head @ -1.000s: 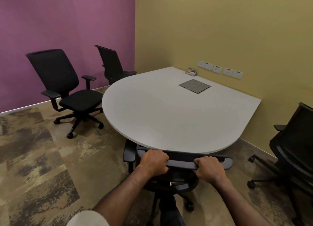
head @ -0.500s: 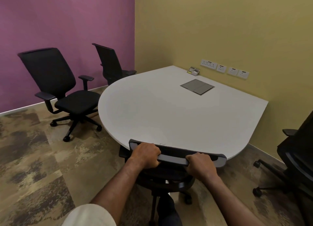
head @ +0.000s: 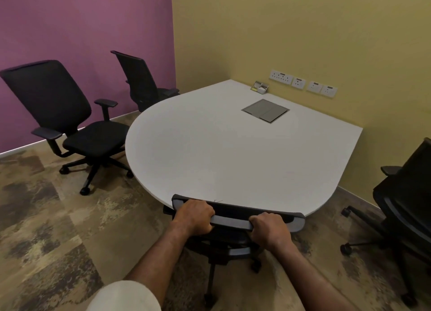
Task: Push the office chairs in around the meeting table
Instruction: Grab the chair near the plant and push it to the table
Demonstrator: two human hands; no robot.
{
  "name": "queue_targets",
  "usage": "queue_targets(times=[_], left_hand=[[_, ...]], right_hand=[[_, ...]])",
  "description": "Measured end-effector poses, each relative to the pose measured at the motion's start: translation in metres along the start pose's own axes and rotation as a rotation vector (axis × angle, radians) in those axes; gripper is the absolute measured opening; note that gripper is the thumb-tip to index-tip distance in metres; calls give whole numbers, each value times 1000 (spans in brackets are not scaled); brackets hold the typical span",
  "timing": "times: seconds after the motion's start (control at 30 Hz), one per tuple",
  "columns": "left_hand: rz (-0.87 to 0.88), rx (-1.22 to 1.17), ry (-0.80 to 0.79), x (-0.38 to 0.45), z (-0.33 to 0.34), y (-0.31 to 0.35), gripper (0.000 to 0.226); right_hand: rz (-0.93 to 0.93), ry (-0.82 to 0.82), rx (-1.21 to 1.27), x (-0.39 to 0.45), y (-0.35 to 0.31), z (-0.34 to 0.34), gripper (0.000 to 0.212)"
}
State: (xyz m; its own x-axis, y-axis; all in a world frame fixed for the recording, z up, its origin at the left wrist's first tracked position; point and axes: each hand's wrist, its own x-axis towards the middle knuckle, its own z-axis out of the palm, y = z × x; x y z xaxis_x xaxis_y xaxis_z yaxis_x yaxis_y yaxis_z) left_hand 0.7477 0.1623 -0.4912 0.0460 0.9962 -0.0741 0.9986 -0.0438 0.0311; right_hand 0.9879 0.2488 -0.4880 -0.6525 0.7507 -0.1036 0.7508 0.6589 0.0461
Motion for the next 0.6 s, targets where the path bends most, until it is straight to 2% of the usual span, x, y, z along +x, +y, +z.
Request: queue_targets(times=[0.23,0.4,0.5,0.6], left_hand=[[-40,-2,-45,-1,0,2,12],[-17,-22,-45,-4,-4,5,17],[20,-137,-1,-17,-13,13,41],[95,-153,126,-28,-31,29,54]], right_hand=[[-5,-17,5,0,-1,0,21],[-54,-11,28,-6,-3,-4,15],[-112,63,67,-22,-2,-12,31],[-147,212,98,-44,6,-26,52]])
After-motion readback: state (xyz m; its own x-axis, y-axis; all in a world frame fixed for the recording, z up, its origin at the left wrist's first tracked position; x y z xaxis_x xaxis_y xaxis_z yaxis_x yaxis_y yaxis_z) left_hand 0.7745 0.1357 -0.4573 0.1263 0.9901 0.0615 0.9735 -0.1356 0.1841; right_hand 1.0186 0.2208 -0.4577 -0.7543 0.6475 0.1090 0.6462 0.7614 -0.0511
